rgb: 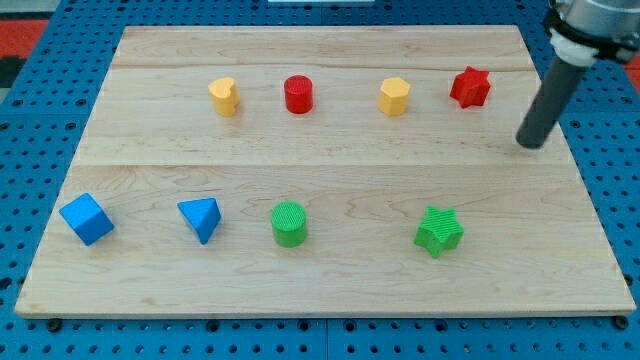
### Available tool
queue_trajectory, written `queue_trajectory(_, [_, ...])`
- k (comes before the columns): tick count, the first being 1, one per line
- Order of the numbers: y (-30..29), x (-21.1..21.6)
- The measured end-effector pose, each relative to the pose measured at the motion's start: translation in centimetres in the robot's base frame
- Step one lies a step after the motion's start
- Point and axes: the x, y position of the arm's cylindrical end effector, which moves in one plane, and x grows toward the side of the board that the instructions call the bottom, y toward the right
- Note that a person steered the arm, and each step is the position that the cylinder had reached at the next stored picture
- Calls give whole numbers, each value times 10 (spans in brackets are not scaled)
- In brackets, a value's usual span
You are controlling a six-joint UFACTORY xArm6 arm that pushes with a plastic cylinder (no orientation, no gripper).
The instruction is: Place the red star above the yellow hexagon
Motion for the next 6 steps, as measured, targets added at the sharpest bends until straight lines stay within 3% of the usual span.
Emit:
queue_trajectory(2, [-46, -106])
queue_trajectory(3, [-91, -131])
queue_trajectory(4, [-5, -156])
queue_trajectory(5, [-6, -108])
queue_trajectory(6, [-48, -86])
